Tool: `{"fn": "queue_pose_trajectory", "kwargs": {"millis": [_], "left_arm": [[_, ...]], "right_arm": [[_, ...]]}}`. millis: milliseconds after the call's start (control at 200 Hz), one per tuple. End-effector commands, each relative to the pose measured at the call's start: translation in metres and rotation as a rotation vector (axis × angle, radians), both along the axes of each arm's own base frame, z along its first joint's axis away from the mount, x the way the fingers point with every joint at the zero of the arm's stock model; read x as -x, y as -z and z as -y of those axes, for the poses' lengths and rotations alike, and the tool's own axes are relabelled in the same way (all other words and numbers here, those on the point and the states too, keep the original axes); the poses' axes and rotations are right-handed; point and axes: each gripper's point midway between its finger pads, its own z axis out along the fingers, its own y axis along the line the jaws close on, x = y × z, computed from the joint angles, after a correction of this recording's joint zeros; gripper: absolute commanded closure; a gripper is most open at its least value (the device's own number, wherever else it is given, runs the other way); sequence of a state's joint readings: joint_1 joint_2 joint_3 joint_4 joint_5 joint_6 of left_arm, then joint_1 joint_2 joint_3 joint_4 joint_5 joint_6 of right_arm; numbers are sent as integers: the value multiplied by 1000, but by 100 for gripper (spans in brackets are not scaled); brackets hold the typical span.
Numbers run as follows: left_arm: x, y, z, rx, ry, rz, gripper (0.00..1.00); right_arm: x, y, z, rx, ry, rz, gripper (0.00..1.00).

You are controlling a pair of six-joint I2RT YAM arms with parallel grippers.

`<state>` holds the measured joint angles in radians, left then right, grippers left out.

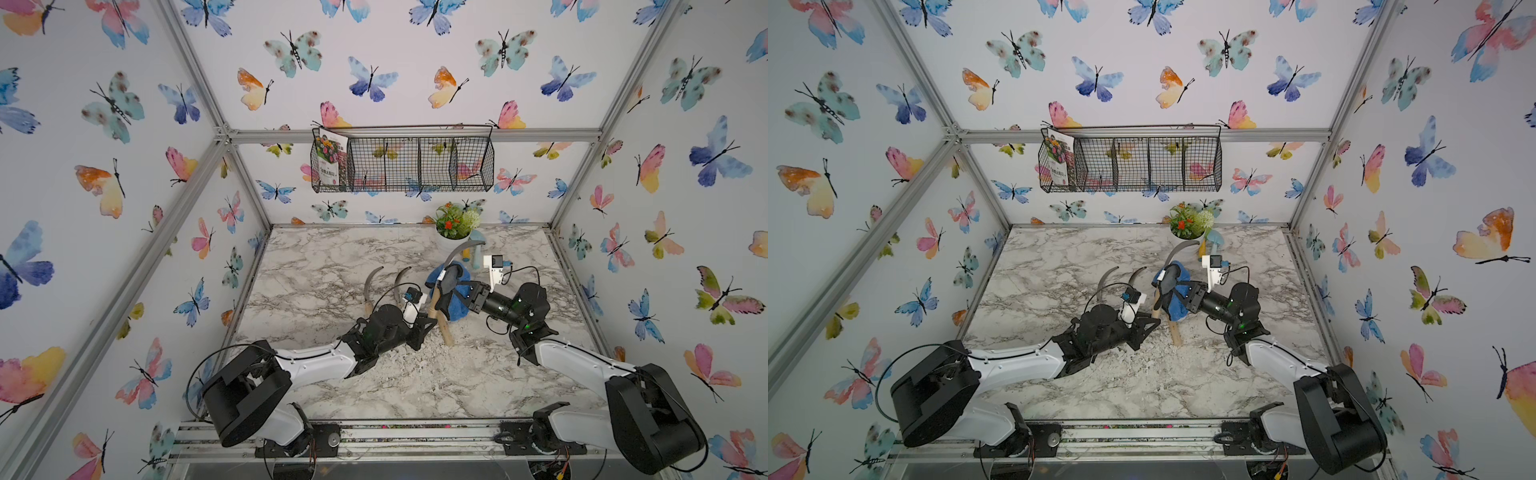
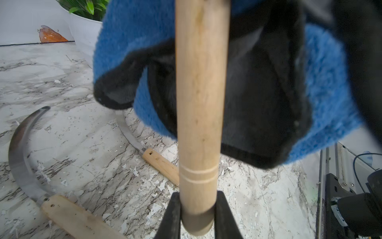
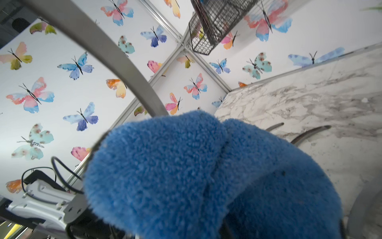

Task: Wipe small sickles with rags
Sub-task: Wipe the small sickle.

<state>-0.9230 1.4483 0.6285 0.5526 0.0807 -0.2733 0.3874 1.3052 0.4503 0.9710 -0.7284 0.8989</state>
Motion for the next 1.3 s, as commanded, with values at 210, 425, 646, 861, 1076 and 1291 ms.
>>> {"fn": "queue_pose_trajectory", "kwargs": {"millis": [210, 425, 646, 861, 1076, 1291], "left_arm": [[1, -7, 1, 12, 9, 19, 100], [5, -8, 3, 17, 28, 16, 100], [21, -13, 9, 47, 132, 28, 100], [25, -15, 13, 59, 165, 23, 100], [31, -12, 21, 50, 225, 15, 100], [43, -1, 40, 44, 339, -68, 100]], "right_arm": [[53, 43, -15, -35, -127, -69, 98], [47, 41, -15, -21, -113, -68, 98], [15, 23, 14, -49, -40, -48, 98], [-7, 12, 64, -90, 32, -45, 98], [-9, 8, 63, -106, -9, -43, 98], [3, -4, 57, -183, -120, -18, 98]]}}
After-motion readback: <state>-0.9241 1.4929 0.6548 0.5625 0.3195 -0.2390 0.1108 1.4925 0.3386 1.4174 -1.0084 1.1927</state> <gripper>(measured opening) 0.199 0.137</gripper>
